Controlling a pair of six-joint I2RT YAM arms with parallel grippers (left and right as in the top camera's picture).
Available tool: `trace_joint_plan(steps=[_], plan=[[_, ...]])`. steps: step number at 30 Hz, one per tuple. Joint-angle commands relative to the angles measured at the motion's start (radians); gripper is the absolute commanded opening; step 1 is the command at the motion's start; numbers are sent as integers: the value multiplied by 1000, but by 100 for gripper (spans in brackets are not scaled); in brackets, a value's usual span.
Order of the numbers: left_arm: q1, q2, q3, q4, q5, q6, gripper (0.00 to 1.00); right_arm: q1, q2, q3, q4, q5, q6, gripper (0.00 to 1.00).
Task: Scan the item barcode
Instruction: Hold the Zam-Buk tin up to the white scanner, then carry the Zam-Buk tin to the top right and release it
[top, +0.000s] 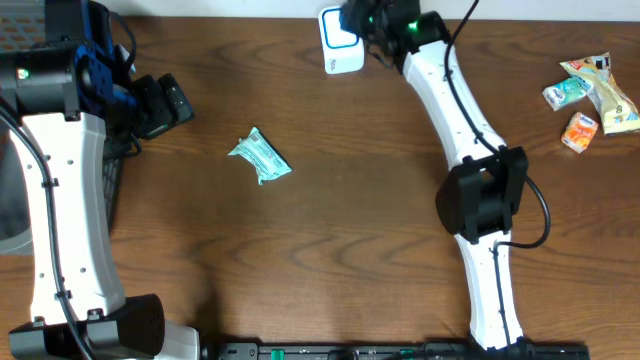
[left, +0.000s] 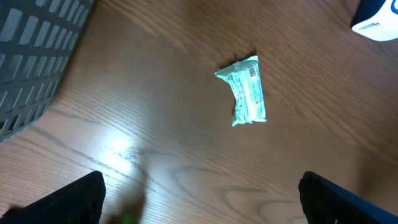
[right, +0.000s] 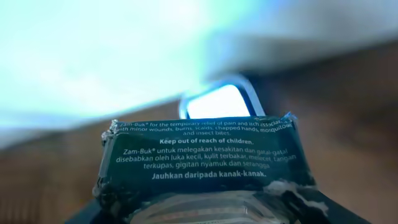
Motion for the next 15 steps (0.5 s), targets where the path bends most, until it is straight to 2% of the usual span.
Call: trace_joint_plan(steps=[1, 7, 15], plan=[[2, -8, 8, -3, -5, 2, 98, 38, 26, 14, 81, 142, -47, 61], [2, -8, 8, -3, -5, 2, 98, 63, 79, 14, 209, 177, -142, 61], [2, -8, 8, -3, -5, 2, 98, 55, 98, 14, 200, 205, -166, 61]])
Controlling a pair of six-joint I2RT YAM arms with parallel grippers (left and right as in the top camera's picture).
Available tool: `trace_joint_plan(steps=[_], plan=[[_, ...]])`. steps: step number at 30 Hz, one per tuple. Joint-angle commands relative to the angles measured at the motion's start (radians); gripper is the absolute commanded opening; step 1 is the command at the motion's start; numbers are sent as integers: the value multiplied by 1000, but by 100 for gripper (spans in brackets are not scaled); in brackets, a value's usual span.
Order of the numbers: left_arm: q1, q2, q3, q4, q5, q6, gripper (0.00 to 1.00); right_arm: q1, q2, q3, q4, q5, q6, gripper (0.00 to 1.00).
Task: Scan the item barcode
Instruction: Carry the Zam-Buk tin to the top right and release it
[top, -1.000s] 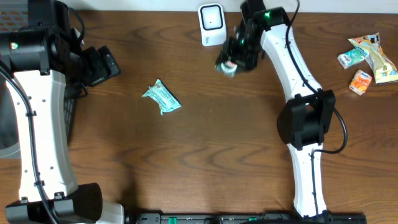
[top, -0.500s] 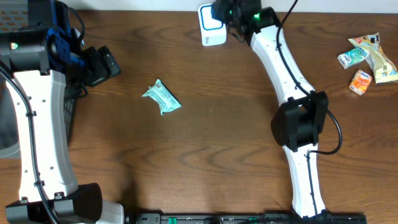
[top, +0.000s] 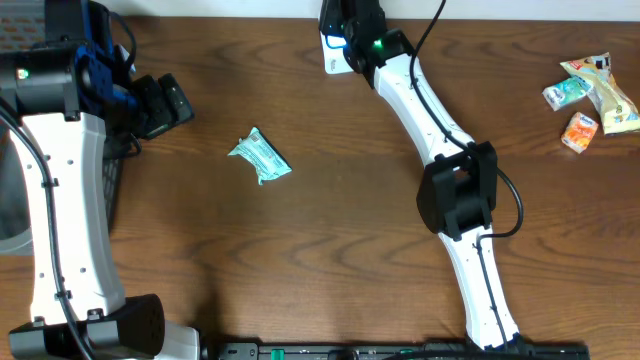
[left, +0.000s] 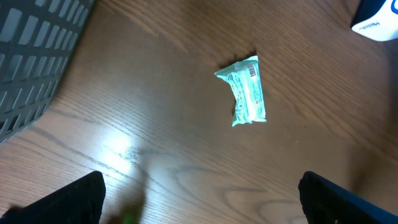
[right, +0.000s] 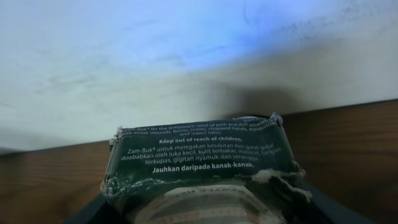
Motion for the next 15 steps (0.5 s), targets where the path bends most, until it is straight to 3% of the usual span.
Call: trace_joint_plan(steps=[1, 9, 15], plan=[[2, -8, 8, -3, -5, 2, 98, -14, -7, 14, -4, 30, -26, 61], [2, -8, 8, -3, -5, 2, 98, -149, -108, 17, -274, 26, -32, 59], [2, -8, 8, -3, -5, 2, 98, -329, -175, 17, -538, 46, -157, 54]])
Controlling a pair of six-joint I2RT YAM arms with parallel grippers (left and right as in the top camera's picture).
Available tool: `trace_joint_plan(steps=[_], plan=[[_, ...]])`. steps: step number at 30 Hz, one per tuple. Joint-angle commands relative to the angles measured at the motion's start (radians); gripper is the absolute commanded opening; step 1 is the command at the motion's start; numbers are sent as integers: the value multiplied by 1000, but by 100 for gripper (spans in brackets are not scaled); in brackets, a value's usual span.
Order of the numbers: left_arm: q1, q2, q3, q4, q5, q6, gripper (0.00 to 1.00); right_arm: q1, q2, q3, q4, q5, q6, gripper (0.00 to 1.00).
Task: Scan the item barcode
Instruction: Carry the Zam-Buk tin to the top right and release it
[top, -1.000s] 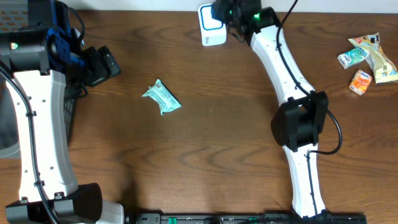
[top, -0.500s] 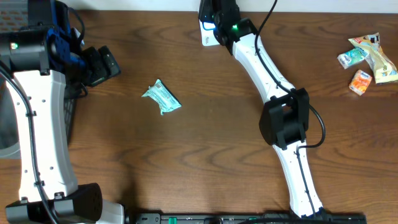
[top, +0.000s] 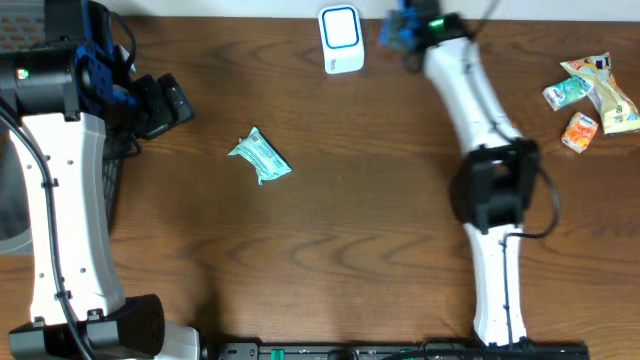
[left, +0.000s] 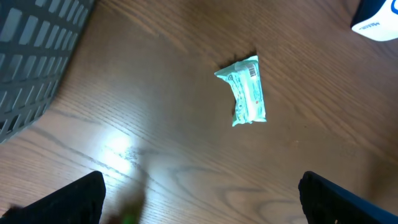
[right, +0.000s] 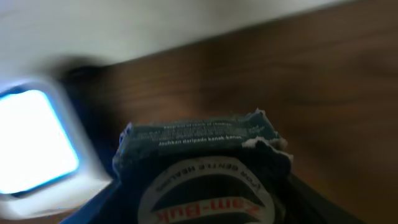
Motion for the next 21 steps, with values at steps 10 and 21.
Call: trace_joint_plan(steps=[10, 21], plan=[[2, -8, 8, -3, -5, 2, 98, -380, -98, 12, -353, 97, -200, 56], [2, -8, 8, -3, -5, 2, 98, -498, -98, -41, -372, -32, -169, 99]])
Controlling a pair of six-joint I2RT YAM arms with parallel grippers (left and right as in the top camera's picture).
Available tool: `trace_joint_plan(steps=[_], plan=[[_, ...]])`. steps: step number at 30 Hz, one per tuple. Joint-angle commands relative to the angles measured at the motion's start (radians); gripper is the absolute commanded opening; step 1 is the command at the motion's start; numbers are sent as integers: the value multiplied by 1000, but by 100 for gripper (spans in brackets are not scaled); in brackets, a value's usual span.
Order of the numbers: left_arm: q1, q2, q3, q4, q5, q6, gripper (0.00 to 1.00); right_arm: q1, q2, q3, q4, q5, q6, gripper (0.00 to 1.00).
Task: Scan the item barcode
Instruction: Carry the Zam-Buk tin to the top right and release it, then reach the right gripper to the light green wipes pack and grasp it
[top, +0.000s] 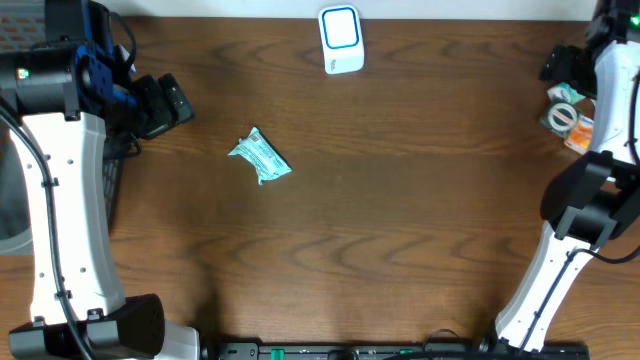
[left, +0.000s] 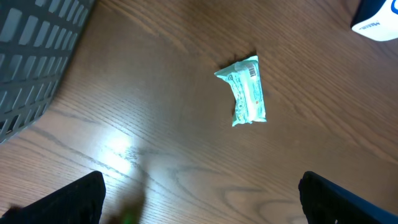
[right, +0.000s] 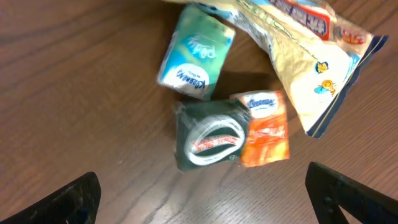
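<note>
The dark green Zam-Buk packet (right: 211, 142) lies flat on the table against an orange packet (right: 267, 127), at the far right in the overhead view (top: 562, 118). My right gripper (right: 205, 205) hovers over it, open and holding nothing (top: 563, 68). The white scanner with a blue screen (top: 340, 40) stands at the back centre. A teal packet (left: 247, 91) lies left of centre (top: 259, 157). My left gripper (left: 202, 205) is open above the wood, well short of that packet (top: 168, 104).
Beside the green packet lie a teal-and-white tissue pack (right: 196, 53) and a yellowish snack bag (right: 311, 62). A grey slatted basket (left: 31, 56) stands at the table's left edge. The scanner's corner (left: 376, 25) shows in the left wrist view.
My right gripper was shut on the Zam-Buk packet just right of the scanner. Now it is at the far right, open, and the packet lies beside the orange packet. The left arm is unchanged.
My right gripper held the Zam-Buk packet up against the scanner's lit face, then still close by the scanner, then to the scanner's right. Now the packet rests in the pile at the right and the gripper is open. The left arm and teal packet never moved.
</note>
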Motion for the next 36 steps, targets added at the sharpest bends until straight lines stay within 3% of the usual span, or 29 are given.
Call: trace_joint_plan(steps=[1, 6, 11, 13, 15, 19, 23, 26, 28, 32, 36], plan=[[2, -8, 8, -3, -5, 2, 98, 4, -17, -10, -11, -61, 12, 99], [2, -8, 8, -3, -5, 2, 98, 22, -17, -10, -31, -273, 12, 99], [2, -8, 8, -3, -5, 2, 98, 60, -17, -21, -57, -815, -45, 99], [2, -8, 8, -3, -5, 2, 98, 122, -17, -22, -77, -896, -90, 97], [2, -8, 8, -3, -5, 2, 98, 195, -17, -22, -91, -866, -123, 95], [2, -8, 8, -3, -5, 2, 98, 390, -16, -31, -103, -711, -162, 71], [2, -8, 8, -3, -5, 2, 98, 573, -16, -46, -60, -570, -161, 72], [2, -8, 8, -3, -5, 2, 98, 710, -16, -68, 5, -482, -128, 62], [2, -8, 8, -3, -5, 2, 98, 807, -16, -90, 55, -364, -99, 63], [2, -8, 8, -3, -5, 2, 98, 967, -16, -133, 150, -149, -77, 75], [2, -8, 8, -3, -5, 2, 98, 1047, -16, -174, 230, -115, -74, 79]])
